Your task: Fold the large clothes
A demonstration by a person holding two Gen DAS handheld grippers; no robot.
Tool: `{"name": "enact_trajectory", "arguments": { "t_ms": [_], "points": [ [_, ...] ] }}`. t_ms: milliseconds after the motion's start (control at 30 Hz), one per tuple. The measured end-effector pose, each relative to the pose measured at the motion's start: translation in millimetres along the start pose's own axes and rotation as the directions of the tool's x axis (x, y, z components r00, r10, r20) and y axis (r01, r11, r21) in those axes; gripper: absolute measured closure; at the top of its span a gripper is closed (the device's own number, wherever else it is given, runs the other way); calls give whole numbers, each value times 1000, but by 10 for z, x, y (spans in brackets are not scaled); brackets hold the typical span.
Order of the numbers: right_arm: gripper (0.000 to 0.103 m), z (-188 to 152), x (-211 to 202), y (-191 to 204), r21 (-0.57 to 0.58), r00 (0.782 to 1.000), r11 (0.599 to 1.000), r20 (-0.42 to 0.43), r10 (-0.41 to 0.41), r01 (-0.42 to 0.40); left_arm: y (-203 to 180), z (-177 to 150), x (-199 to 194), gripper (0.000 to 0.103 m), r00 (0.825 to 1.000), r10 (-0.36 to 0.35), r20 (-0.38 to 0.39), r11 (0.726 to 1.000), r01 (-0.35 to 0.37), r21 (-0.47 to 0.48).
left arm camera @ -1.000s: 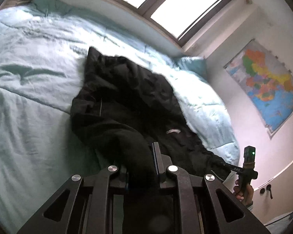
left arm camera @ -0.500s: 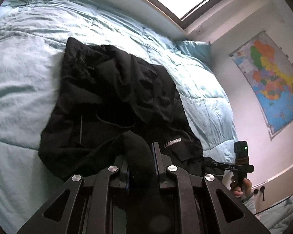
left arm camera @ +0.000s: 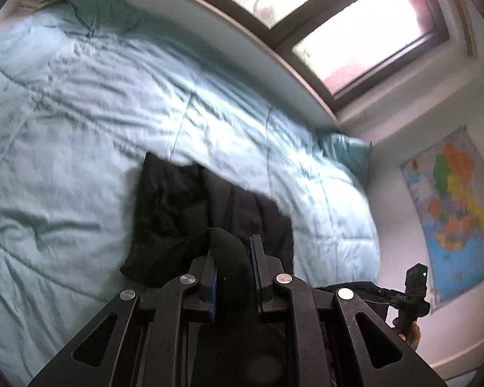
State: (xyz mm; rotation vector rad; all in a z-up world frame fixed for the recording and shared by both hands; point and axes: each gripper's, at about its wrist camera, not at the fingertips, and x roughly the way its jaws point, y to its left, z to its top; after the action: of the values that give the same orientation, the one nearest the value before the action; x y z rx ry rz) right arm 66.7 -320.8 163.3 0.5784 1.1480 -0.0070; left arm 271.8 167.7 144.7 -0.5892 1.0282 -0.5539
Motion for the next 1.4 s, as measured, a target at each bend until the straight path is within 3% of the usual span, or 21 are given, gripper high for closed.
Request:
{"name": "enact_trajectory", "arguments": {
  "t_ms": [100, 167, 233, 433, 467, 533, 600, 700, 767, 833, 900, 1000, 1067, 1100, 1267, 1400],
  "points": [
    [86, 412, -42, 80, 12, 998, 999, 45, -47, 46, 0, 287, 42, 86, 999, 26, 42, 999, -25, -25],
    [86, 642, 65, 55, 15, 995, 996, 36, -88, 87, 104, 454, 201, 86, 998, 45, 32, 997, -43, -58],
    [86, 876, 294, -37, 46, 993, 992, 13, -117, 116, 288, 611, 459, 86, 997, 82, 7, 990, -81, -115],
    [84, 1399, 1207, -493, 175, 992, 979, -89, -90, 104, 1011, 954, 1480, 84, 986, 140, -89, 944, -160, -288],
    [80, 1465, 1311, -553, 192, 991, 975, -98, -94, 111, 1147, 989, 1689, 84, 981, 152, -122, 936, -183, -300],
    [72, 1599, 1566, -775, 258, 989, 959, -114, -90, 117, 1382, 1020, 2083, 84, 959, 193, -210, 919, -251, -304],
    [70, 1648, 1673, -961, 310, 990, 944, -117, -82, 115, 1543, 1021, 2343, 80, 945, 180, -272, 917, -261, -302],
    [66, 1663, 1734, -1166, 350, 990, 929, -116, -80, 116, 1534, 1067, 2367, 72, 940, 133, -315, 949, -212, -233],
    [53, 1673, 1729, -1235, 344, 989, 931, -116, -88, 124, 1465, 1150, 2183, 66, 930, 159, -332, 963, -220, -153],
    [51, 1652, 1716, -1258, 322, 990, 938, -104, -98, 126, 1332, 1255, 1914, 54, 894, 324, -310, 939, -345, -12],
    [50, 1644, 1727, -1185, 261, 992, 960, -91, -84, 105, 1175, 1358, 1621, 44, 878, 410, -246, 912, -401, 88],
    [43, 1675, 1850, -987, 141, 991, 984, -95, -95, 108, 1048, 1479, 1349, 29, 916, 353, -189, 936, -342, 90],
    [42, 1726, 1982, -844, 58, 990, 993, -97, -101, 107, 979, 1511, 1357, 26, 946, 276, -168, 961, -267, 75],
    [42, 1760, 2043, -780, 16, 991, 995, -91, -96, 98, 969, 1509, 1436, 26, 950, 261, -170, 965, -251, 75],
    [41, 1904, 2356, -611, -199, 983, 974, -119, -137, 112, 1012, 1459, 2087, 26, 934, 277, -227, 961, -268, 71],
    [41, 2006, 2465, -614, -270, 983, 960, -143, -112, 71, 1079, 1471, 2548, 26, 924, 261, -279, 965, -242, 102]
  ]
}}
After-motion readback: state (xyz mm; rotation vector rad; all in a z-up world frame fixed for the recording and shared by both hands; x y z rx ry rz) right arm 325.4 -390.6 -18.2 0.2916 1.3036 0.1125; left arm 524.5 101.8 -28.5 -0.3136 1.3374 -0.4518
